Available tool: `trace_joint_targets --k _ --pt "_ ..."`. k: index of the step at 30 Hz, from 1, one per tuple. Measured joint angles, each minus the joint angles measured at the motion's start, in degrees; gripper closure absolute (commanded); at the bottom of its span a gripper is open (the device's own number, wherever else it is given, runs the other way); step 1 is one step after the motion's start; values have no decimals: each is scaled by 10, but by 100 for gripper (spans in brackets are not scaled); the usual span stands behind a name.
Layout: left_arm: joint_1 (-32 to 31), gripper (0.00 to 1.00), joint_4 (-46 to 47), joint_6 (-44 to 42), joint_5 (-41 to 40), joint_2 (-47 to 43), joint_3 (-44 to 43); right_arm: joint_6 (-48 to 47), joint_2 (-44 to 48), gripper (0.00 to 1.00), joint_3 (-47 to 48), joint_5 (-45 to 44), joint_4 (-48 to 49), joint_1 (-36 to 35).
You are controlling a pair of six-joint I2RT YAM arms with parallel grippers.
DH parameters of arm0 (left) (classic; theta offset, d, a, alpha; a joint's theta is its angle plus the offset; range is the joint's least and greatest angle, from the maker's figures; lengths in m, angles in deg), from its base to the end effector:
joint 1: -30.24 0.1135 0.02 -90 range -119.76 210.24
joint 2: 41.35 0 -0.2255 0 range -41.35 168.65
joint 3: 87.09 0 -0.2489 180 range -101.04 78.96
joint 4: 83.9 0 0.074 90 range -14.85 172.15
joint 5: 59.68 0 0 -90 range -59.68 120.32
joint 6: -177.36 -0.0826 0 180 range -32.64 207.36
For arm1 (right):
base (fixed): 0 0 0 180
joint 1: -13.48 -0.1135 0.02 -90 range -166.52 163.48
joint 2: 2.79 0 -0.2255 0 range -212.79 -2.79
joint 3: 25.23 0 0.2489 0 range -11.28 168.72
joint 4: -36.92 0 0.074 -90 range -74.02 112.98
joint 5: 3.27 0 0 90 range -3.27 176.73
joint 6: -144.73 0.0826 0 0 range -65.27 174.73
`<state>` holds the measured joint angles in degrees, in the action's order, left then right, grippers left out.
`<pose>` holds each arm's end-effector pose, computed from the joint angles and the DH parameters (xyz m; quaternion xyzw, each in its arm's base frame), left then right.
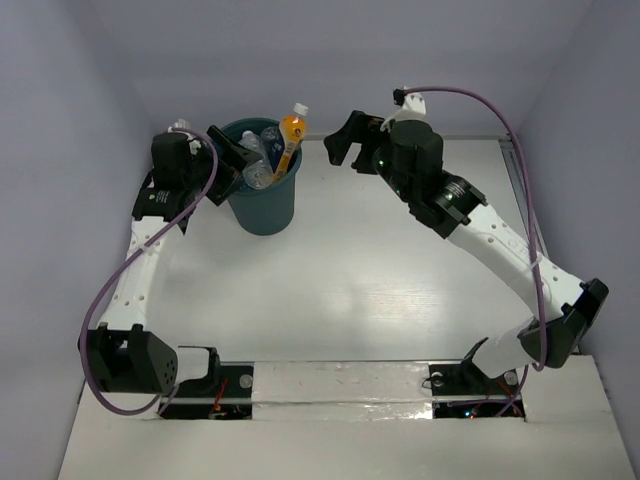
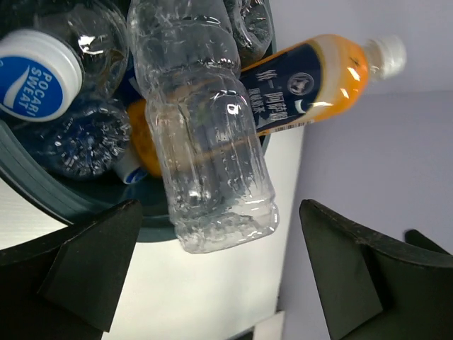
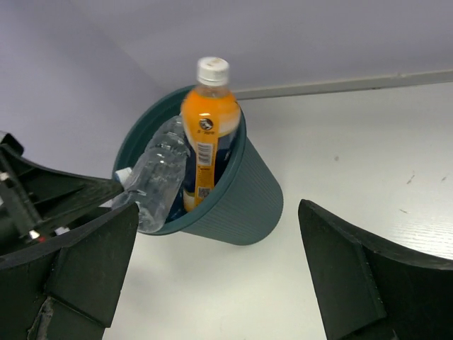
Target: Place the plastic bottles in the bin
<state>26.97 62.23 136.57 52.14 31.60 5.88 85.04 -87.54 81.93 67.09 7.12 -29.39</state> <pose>0.3348 -0.0499 0.3386 -0.2133 0.7821 -0.3885 0.4380 0.2974 0.2382 0.4134 0.0309 0.7481 0.2848 0.5986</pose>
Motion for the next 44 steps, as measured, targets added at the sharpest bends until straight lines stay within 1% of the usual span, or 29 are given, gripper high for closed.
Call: trace_joint_targets --k 6,9,12,13,15,16,17,18,20,21,22,24,26,27,28,30,31,33,38,44 --pt "-2 1 -12 -29 -26 7 -16 6 24 0 -13 2 1 0" --pt "-9 1 -33 -43 -42 5 -31 8 32 7 -24 2 -2 0" --pt "-17 1 -52 -56 -54 -6 -48 10 42 27 -35 2 -5 0" --pt "-21 1 -60 -60 -59 -13 -57 9 47 55 -37 2 -5 0" --pt "-28 1 -74 -70 -68 -26 -83 12 60 76 -42 2 -9 0" --pt "-31 1 -79 -76 -73 -34 -97 12 69 93 -44 2 -12 0" --pt "-34 1 -82 -81 -78 -44 -113 10 82 98 -48 2 -15 0" --pt "-35 1 -82 -86 -84 -57 -125 12 94 100 -53 2 -17 0" --pt "-36 1 -83 -95 -97 -88 -139 12 134 100 -70 1 -22 0" --pt "-35 1 -84 -98 -105 -106 -143 11 153 99 -79 0 -27 0" --pt "-35 1 -86 -102 -113 -126 -146 10 177 94 -88 -2 -32 0" --pt "-35 1 -91 -108 -125 -163 -151 7 224 90 -103 -7 -46 0" --pt "-35 1 -94 -114 -134 -197 -152 4 278 75 -123 -18 -59 0" --pt "-35 1 -98 -116 -136 -212 -152 2 306 60 -132 -25 -72 0" --pt "-35 1 -102 -118 -139 -223 -152 2 331 52 -140 -31 -84 0" --pt "-35 1 -107 -120 -141 -252 -152 1 380 32 -159 -46 -111 0" --pt "-35 1 -110 -120 -141 -263 -152 2 406 17 -166 -55 -128 0" --pt "-35 1 -118 -120 -141 -275 -155 6 449 7 -176 -71 -157 0" --pt "-35 1 -135 -123 -137 -277 -183 23 511 1 -198 -124 -216 0" --pt "-35 1 -130 -123 -122 -299 -174 38 523 0 -205 -151 -257 0"
